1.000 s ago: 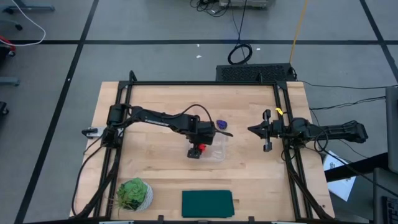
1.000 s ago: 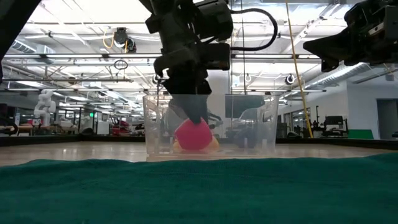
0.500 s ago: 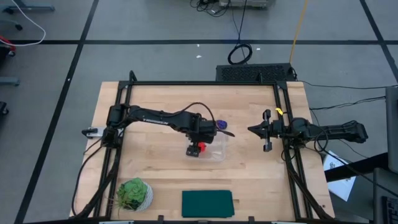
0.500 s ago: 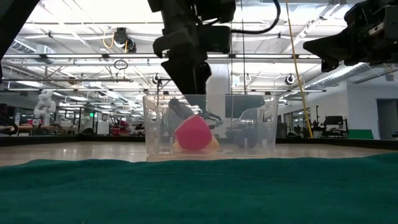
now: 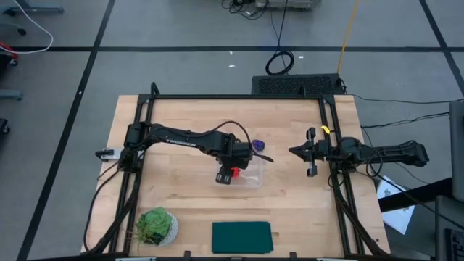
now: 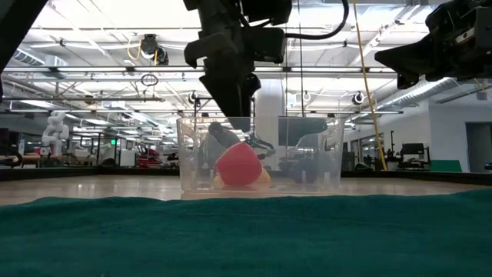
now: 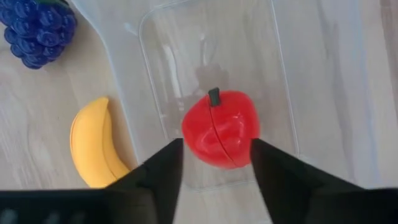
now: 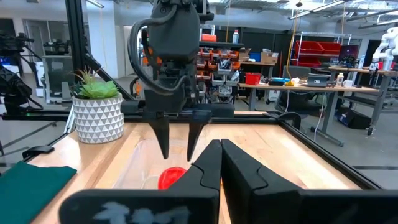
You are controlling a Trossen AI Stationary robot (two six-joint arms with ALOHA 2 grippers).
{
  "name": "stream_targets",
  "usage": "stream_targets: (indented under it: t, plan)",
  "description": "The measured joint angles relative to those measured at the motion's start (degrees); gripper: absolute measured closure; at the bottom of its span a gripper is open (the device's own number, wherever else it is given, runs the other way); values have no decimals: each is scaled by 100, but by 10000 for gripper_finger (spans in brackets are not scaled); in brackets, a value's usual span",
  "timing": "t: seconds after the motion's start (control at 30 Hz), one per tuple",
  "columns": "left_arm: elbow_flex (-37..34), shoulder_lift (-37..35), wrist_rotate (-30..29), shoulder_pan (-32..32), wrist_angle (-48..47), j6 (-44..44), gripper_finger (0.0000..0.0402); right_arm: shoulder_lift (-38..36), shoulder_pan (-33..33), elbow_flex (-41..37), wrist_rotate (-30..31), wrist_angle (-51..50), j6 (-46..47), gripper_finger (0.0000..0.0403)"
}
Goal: Pick and placing Produce into tupperware
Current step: Put the grapes into the transparent bin
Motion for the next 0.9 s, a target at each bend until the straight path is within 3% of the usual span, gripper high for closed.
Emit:
stream_targets:
  t: [0.37, 0.67, 0.9]
  plan:
    - [-2, 0, -67, -2, -172, 387, 390, 0, 0, 0, 0, 0, 0, 403]
    - [-11, -125, -511, 0, -674, 394, 383, 0, 0, 0, 0, 1, 2, 403]
    - [-11, -955, -507, 102, -703, 405, 399, 0, 0, 0, 2, 0, 0, 403]
